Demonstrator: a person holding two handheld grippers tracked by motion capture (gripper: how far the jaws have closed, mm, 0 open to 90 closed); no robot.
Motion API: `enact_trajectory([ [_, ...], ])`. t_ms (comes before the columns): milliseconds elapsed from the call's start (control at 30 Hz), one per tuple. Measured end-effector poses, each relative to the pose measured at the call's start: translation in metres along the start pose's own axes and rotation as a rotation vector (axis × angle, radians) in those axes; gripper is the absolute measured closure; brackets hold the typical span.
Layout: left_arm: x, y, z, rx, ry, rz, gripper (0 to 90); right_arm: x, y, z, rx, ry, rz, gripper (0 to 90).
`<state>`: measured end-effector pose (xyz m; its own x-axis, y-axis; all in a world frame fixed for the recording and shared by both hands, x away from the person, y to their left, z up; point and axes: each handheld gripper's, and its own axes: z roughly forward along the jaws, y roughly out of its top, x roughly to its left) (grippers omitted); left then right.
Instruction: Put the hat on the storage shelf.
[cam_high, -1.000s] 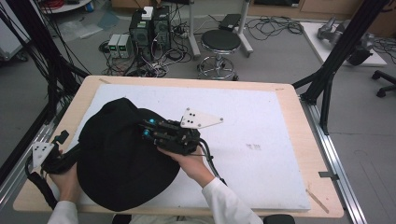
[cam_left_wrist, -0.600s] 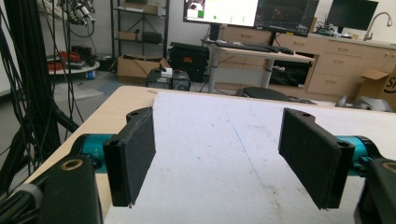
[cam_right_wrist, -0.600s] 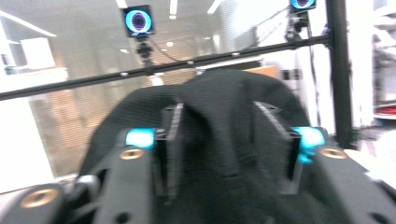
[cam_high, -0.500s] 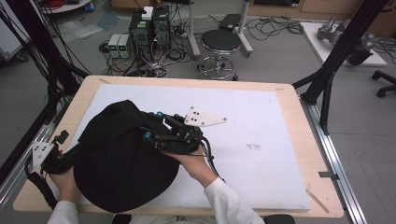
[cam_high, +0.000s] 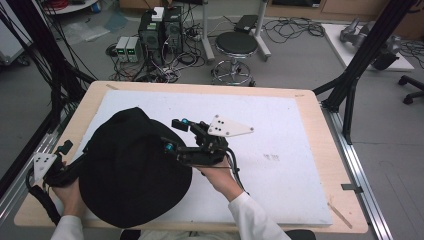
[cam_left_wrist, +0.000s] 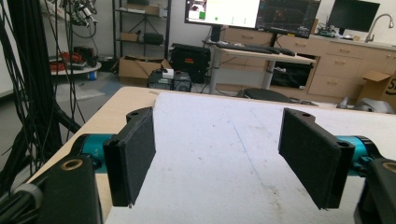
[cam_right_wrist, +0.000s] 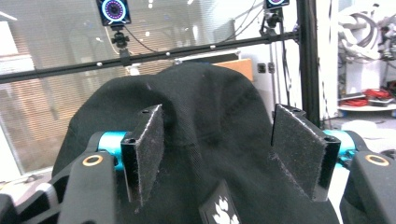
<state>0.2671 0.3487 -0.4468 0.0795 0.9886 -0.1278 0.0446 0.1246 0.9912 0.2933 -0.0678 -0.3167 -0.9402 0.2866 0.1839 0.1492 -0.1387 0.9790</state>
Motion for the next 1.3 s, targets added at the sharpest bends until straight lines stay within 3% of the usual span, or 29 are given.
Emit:
enact_trajectory([
  [300, 0.0, 0.0, 0.0, -0.003, 0.004, -0.002, 27.5, -0.007, 0.003, -0.031, 0.013, -0.108, -0.033, 30.2],
  [600, 0.0, 0.0, -0.001, -0.003, 0.005, -0.004, 27.5, -0.019, 0.005, -0.059, -0.004, -0.21, -0.022, 27.3],
  [1033, 0.001, -0.001, -0.005, -0.001, 0.012, -0.01, 27.5, -0.027, 0.0, -0.102, 0.025, -0.355, -0.045, 24.9],
  [1300, -0.001, -0.001, -0.015, -0.007, 0.011, -0.01, 27.5, -0.028, -0.011, -0.131, 0.034, -0.488, -0.038, 23.0],
])
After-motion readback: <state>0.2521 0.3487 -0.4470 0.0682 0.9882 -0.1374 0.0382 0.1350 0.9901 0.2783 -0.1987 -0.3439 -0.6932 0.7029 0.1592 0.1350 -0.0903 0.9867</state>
